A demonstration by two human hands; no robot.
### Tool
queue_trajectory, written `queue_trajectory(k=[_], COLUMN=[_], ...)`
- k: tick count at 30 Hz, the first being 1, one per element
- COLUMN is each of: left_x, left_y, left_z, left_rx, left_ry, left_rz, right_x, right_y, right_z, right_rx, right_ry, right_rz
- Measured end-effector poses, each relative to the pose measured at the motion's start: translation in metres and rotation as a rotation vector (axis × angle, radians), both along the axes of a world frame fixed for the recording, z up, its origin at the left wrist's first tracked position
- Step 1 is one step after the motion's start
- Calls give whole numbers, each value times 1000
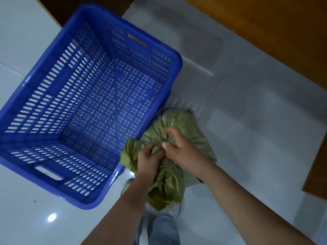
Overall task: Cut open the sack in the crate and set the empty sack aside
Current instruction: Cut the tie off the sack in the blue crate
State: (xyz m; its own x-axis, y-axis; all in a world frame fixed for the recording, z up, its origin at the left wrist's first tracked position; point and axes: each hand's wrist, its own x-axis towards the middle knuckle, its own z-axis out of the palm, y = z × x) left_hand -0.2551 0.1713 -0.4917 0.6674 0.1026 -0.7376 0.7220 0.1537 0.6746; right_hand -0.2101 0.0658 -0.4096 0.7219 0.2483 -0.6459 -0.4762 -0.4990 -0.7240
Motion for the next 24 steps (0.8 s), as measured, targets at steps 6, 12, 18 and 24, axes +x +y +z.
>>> queue_trajectory(k=[6, 12, 18, 24], left_x=[-5, 11, 6, 8], left_y=[-6, 7, 13, 25], left_z=[10, 7, 7, 21], left_rx=[-112, -55, -32, 74], left_ry=[71, 56, -3, -82], left_rz=[55, -19, -72, -301], right_x=[61, 23, 3, -10], right_y=[32, -11, -18, -7], right_z=[20, -2, -31, -49], right_rx=[46, -187, -187, -194], right_ry=[-102, -57, 55, 49], right_rz=[80, -45, -124, -191])
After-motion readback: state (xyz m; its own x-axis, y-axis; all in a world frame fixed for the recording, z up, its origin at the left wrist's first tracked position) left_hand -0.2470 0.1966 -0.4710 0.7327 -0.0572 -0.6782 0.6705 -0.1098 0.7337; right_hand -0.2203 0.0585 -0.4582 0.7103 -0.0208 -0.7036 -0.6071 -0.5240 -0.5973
